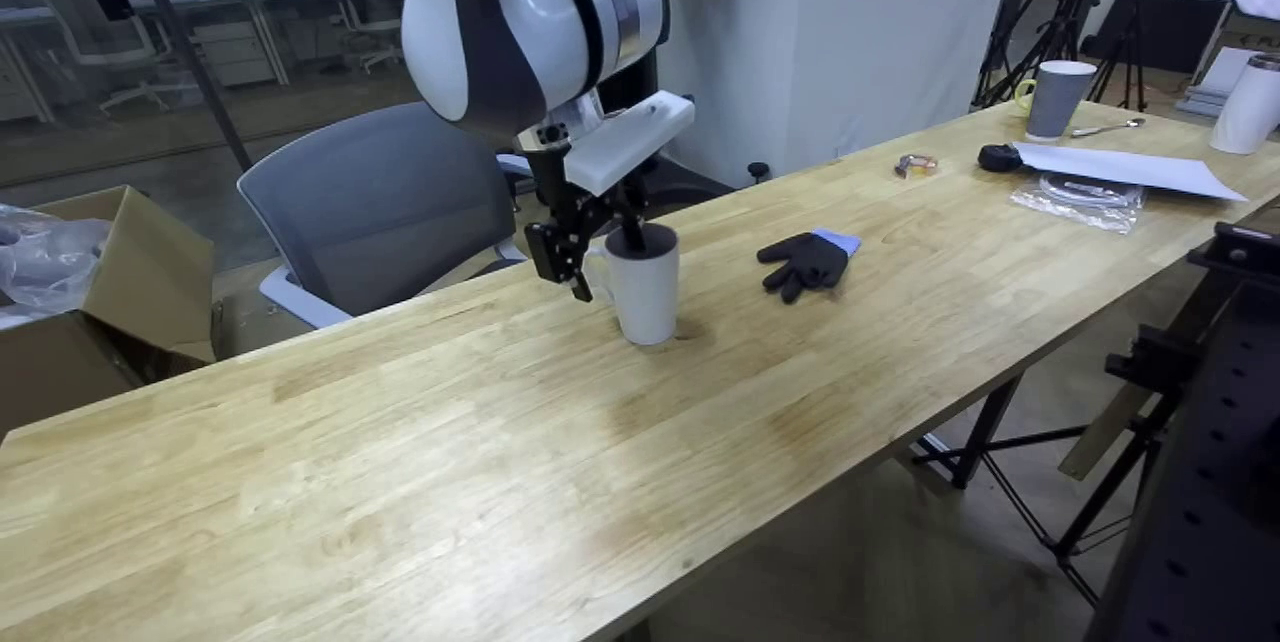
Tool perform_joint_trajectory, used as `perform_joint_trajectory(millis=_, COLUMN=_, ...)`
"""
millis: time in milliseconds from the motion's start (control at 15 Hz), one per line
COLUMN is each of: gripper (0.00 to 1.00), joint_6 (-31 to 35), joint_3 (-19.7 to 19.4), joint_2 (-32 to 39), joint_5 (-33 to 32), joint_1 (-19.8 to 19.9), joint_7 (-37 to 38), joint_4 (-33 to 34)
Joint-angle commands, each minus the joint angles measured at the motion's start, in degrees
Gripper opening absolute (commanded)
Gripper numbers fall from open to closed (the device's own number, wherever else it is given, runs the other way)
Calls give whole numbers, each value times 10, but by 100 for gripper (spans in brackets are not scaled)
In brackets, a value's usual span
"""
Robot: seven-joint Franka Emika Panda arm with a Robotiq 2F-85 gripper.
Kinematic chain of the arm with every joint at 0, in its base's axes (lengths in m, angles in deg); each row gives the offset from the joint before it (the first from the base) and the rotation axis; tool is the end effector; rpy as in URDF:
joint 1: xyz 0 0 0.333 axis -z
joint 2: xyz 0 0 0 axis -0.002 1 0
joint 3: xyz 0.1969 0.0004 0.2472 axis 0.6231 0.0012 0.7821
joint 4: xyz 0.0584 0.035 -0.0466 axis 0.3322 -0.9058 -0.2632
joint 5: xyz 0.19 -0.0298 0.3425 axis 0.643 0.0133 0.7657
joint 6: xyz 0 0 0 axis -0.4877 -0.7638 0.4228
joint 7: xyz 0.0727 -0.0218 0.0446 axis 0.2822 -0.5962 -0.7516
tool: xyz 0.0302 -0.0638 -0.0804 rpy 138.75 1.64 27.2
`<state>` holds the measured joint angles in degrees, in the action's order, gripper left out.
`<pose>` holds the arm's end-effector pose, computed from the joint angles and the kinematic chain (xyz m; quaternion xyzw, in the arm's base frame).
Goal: Pick the cup and move it slightly to the left
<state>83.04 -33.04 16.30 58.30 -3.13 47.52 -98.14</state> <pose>0.6232 -0.0482 0.0259 0.9918 0.0829 -0.0514 0.0831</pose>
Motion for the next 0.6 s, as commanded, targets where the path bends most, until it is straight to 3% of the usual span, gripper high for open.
perform_joint_trajectory(millis=0, gripper=100, joint_6=-34, joint_3=-14, joint_2=-19, joint_5=-17, joint_1=-17, joint_7=43, joint_4=3)
perform_joint_trajectory(millis=533, gripper=100, joint_6=-91, joint_3=-20, joint_2=-109, joint_5=-29, joint_1=-17, joint_7=60, joint_4=-3)
